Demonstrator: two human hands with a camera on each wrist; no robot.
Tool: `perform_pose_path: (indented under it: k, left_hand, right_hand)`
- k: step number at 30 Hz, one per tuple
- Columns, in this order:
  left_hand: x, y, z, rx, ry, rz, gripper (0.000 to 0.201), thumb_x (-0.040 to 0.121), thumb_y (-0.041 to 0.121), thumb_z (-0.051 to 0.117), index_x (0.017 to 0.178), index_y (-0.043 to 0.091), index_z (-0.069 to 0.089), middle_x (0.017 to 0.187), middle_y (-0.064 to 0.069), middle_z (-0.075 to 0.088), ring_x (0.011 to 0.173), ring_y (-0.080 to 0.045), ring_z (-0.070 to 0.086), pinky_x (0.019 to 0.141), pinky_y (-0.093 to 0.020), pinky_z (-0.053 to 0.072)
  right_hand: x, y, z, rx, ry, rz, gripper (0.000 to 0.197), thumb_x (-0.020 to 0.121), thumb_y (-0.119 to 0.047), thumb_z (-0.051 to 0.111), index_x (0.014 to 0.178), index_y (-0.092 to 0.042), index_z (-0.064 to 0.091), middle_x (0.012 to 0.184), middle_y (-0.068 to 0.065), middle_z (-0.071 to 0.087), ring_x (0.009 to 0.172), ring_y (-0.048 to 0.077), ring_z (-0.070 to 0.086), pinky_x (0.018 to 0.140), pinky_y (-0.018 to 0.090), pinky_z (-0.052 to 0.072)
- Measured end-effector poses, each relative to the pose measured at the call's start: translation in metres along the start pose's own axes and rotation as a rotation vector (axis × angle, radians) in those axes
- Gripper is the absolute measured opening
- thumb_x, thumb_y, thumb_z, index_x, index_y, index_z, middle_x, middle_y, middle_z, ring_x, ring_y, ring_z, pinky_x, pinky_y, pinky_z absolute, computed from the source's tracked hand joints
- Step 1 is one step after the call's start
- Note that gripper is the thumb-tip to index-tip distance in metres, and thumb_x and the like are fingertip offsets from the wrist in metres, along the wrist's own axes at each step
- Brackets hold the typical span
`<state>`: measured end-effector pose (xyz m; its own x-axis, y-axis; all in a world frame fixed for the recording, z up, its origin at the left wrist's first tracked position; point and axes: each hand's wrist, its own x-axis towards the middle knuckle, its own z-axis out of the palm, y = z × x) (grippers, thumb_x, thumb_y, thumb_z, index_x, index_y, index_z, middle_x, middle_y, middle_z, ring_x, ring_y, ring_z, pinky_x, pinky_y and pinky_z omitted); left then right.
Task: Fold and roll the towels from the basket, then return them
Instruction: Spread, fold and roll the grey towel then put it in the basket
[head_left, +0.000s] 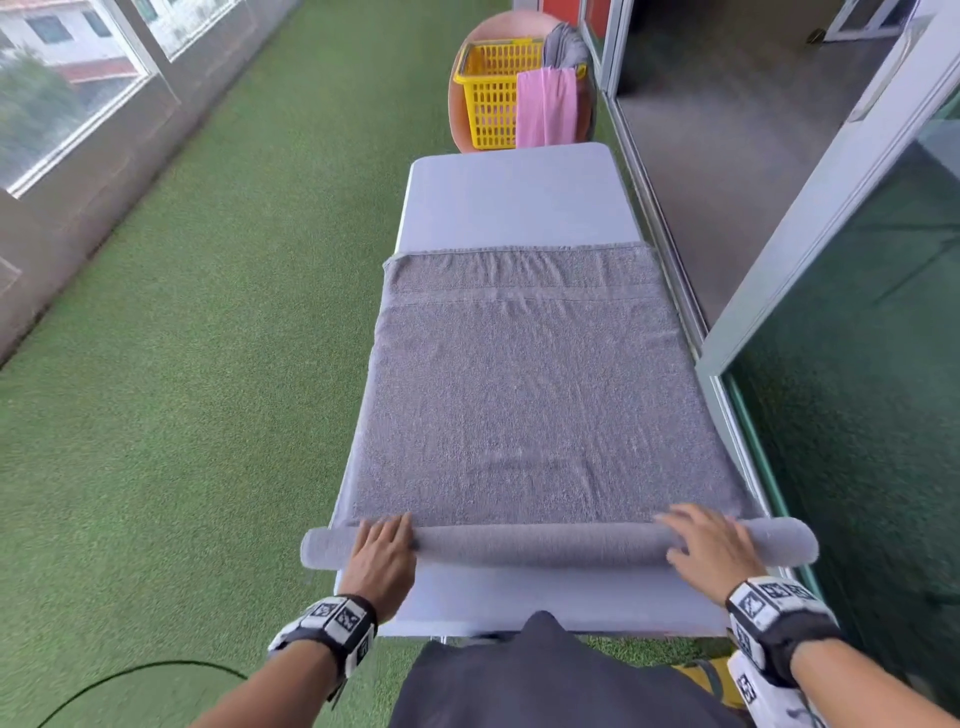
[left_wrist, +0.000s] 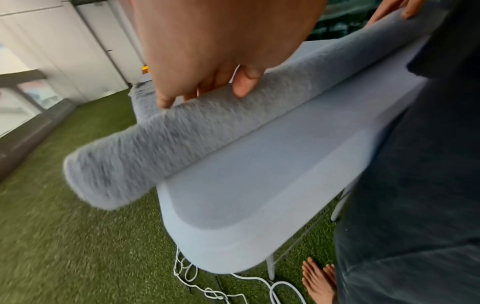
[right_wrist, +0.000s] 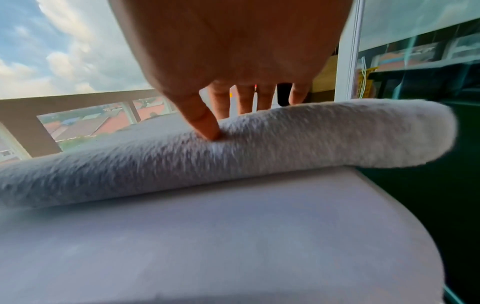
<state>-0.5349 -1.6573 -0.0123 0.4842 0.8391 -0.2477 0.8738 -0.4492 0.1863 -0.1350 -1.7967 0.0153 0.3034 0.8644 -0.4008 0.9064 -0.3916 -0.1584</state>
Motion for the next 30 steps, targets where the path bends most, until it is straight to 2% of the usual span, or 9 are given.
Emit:
perform_pose_path:
  k: [3, 5, 7, 11, 15, 20, 25, 27, 30]
  left_hand:
    - [-0.004, -0.003, 0.008, -0.015, -0.009, -0.022, 0.060, 0.099, 0.041, 0.016, 0.151, 0.011, 0.014, 0.153, 0.003, 0.012, 0.145, -0.021, 0.011, 0.118, -0.038, -0.002]
    - [-0.016, -0.010, 0.019, 0.027, -0.056, 0.017, 0.071, 0.086, 0.041, 0.062, 0.144, 0.008, 0.038, 0.148, -0.004, 0.037, 0.138, -0.022, 0.033, 0.118, -0.038, 0.011]
    - [-0.028, -0.011, 0.024, 0.017, -0.074, 0.009, 0.060, 0.065, 0.027, 0.081, 0.120, 0.013, 0.064, 0.122, -0.002, 0.066, 0.117, -0.022, 0.059, 0.110, -0.043, 0.031]
    - [-0.020, -0.003, 0.011, -0.033, 0.087, 0.052, 0.024, 0.073, 0.023, 0.055, 0.093, 0.020, 0.069, 0.095, 0.005, 0.067, 0.087, -0.019, 0.064, 0.087, -0.048, 0.053]
    - [-0.005, -0.004, 0.006, 0.010, 0.087, -0.017, 0.060, 0.092, 0.030, 0.018, 0.145, 0.007, 0.031, 0.150, -0.003, 0.031, 0.140, -0.024, 0.030, 0.118, -0.043, 0.015]
    - [-0.026, -0.011, 0.019, 0.023, 0.008, 0.047, 0.062, 0.066, 0.032, 0.077, 0.123, 0.012, 0.062, 0.123, -0.003, 0.065, 0.116, -0.023, 0.059, 0.110, -0.039, 0.033]
    - [-0.009, -0.006, 0.003, -0.018, 0.117, 0.025, 0.021, 0.074, 0.026, 0.047, 0.084, 0.022, 0.065, 0.081, 0.006, 0.066, 0.077, -0.017, 0.059, 0.080, -0.038, 0.051]
    - [0.005, -0.003, -0.005, -0.038, 0.113, -0.001, 0.044, 0.085, 0.020, 0.030, 0.115, 0.012, 0.063, 0.108, -0.004, 0.067, 0.098, -0.022, 0.058, 0.094, -0.042, 0.047]
    - [0.010, -0.002, -0.005, 0.016, 0.012, -0.049, 0.056, 0.097, 0.025, 0.015, 0.150, 0.011, 0.025, 0.153, -0.005, 0.032, 0.141, -0.024, 0.030, 0.117, -0.042, 0.018]
  right_hand:
    - [-0.004, 0.009, 0.008, 0.010, 0.075, 0.029, 0.059, 0.097, -0.050, 0.039, 0.150, -0.033, 0.022, 0.156, -0.013, 0.022, 0.144, 0.012, 0.020, 0.117, 0.044, 0.006]
    - [-0.018, 0.017, 0.024, -0.075, 0.000, 0.033, 0.066, 0.093, -0.048, 0.047, 0.151, -0.034, 0.018, 0.157, -0.014, 0.017, 0.146, 0.010, 0.013, 0.117, 0.047, 0.002]
    - [-0.029, 0.020, 0.034, -0.104, -0.040, 0.037, 0.068, 0.082, -0.038, 0.066, 0.143, -0.036, 0.037, 0.150, -0.012, 0.037, 0.140, 0.012, 0.030, 0.116, 0.051, 0.012]
    - [-0.019, 0.014, 0.013, -0.152, -0.006, 0.073, 0.033, 0.080, -0.035, 0.060, 0.109, -0.048, 0.051, 0.119, -0.020, 0.055, 0.117, 0.009, 0.047, 0.112, 0.045, 0.018]
    - [0.000, 0.016, -0.001, -0.035, 0.094, 0.083, 0.045, 0.097, -0.040, 0.039, 0.141, -0.041, 0.037, 0.149, -0.017, 0.034, 0.137, 0.008, 0.030, 0.117, 0.046, 0.002]
    - [-0.027, 0.014, 0.021, -0.115, -0.085, 0.057, 0.067, 0.090, -0.048, 0.053, 0.148, -0.039, 0.021, 0.154, -0.015, 0.023, 0.144, 0.011, 0.017, 0.118, 0.047, 0.001]
    - [-0.012, 0.007, 0.005, -0.224, -0.056, 0.060, 0.042, 0.086, -0.033, 0.055, 0.122, -0.045, 0.037, 0.128, -0.014, 0.044, 0.122, 0.011, 0.041, 0.111, 0.041, 0.020]
    - [0.003, 0.005, -0.010, -0.174, -0.073, 0.079, 0.045, 0.089, -0.031, 0.050, 0.129, -0.045, 0.036, 0.136, -0.012, 0.042, 0.125, 0.012, 0.039, 0.110, 0.041, 0.021]
    - [0.008, 0.006, -0.009, -0.125, -0.018, 0.085, 0.057, 0.093, -0.044, 0.043, 0.146, -0.038, 0.022, 0.152, -0.009, 0.027, 0.138, 0.014, 0.030, 0.115, 0.044, 0.015]
